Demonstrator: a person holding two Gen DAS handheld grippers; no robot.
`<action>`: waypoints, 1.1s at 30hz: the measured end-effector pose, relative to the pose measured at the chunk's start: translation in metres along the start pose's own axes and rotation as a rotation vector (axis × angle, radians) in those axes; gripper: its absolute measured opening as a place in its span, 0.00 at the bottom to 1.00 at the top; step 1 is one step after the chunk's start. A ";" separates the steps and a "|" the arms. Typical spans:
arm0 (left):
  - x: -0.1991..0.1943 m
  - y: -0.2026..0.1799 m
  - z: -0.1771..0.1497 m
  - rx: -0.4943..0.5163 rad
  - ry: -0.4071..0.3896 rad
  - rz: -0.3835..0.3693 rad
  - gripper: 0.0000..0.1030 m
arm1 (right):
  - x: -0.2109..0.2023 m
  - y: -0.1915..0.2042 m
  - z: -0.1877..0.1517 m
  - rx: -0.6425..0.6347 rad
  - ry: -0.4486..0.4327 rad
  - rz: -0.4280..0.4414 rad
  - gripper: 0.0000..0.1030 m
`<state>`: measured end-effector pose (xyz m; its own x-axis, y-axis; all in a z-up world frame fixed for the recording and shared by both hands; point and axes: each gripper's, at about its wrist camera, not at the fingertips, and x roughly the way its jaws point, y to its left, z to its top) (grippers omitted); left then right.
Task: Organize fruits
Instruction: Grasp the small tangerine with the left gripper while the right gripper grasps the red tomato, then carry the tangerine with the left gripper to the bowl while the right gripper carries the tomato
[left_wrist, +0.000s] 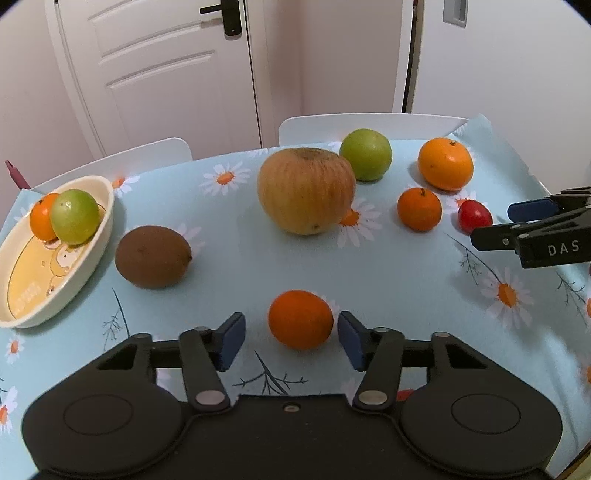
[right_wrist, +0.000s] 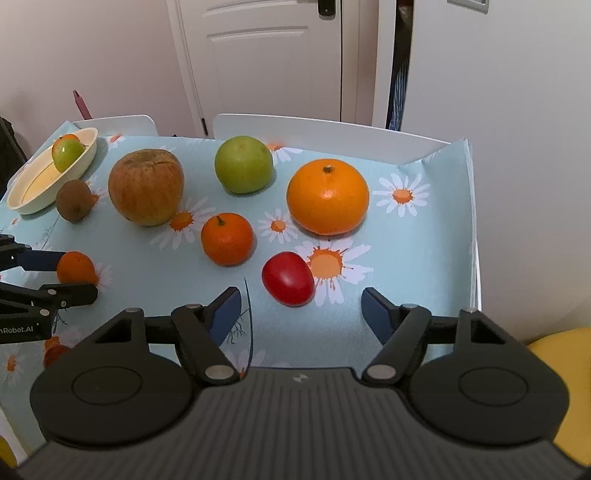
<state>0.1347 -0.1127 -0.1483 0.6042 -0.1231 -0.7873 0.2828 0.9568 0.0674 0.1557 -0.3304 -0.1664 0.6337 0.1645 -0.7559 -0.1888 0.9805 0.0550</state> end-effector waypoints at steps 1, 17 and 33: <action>0.001 -0.001 0.000 0.000 0.001 -0.001 0.52 | 0.001 0.000 0.000 0.000 0.001 0.001 0.84; 0.001 -0.009 0.003 0.012 -0.013 0.006 0.39 | 0.014 0.007 0.002 -0.039 -0.010 0.005 0.65; -0.015 -0.004 0.007 -0.005 -0.045 0.034 0.39 | -0.004 0.014 0.012 -0.056 -0.049 0.005 0.45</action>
<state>0.1298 -0.1164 -0.1321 0.6461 -0.1024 -0.7563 0.2580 0.9619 0.0902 0.1594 -0.3161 -0.1543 0.6680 0.1762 -0.7230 -0.2333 0.9722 0.0214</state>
